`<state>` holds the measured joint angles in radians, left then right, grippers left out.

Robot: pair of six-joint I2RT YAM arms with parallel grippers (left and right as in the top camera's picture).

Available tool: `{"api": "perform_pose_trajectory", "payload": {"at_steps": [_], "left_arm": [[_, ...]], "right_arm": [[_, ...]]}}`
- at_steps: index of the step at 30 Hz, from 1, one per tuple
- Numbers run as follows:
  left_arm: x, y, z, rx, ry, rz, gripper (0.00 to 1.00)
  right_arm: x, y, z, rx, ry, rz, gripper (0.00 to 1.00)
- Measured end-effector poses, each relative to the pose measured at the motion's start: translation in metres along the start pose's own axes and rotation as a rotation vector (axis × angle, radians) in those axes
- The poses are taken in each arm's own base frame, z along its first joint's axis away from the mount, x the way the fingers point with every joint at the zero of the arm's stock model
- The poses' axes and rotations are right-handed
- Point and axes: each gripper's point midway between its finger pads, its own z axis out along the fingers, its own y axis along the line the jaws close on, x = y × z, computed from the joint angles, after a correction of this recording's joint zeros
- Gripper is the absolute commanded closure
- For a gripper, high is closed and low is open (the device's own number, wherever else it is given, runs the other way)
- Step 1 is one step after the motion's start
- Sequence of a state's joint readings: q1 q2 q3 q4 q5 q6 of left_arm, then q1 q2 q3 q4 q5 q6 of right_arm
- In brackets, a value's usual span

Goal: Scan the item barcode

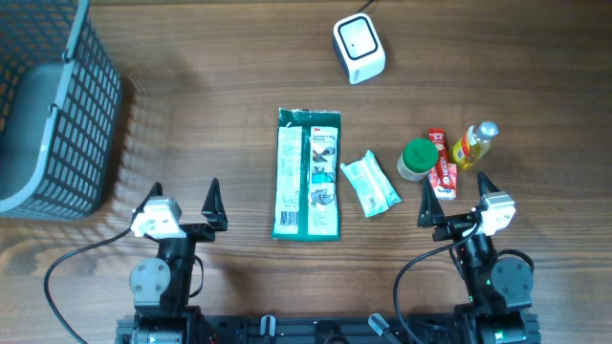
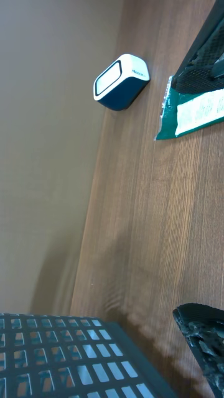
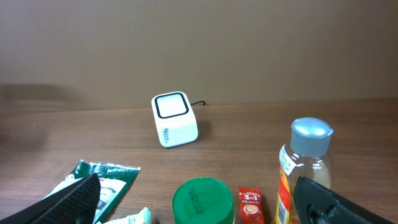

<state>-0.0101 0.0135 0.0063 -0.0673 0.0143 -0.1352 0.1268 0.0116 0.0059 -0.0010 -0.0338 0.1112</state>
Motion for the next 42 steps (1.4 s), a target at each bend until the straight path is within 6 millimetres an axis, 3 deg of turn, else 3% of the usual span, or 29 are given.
{"api": "perform_pose_trajectory", "payload": {"at_steps": [42], "left_arm": [[0.0,0.0001,0.0,-0.001,0.0,0.03,0.0]], "right_arm": [[0.0,0.0001,0.0,0.0,0.0,0.0,0.0]]}}
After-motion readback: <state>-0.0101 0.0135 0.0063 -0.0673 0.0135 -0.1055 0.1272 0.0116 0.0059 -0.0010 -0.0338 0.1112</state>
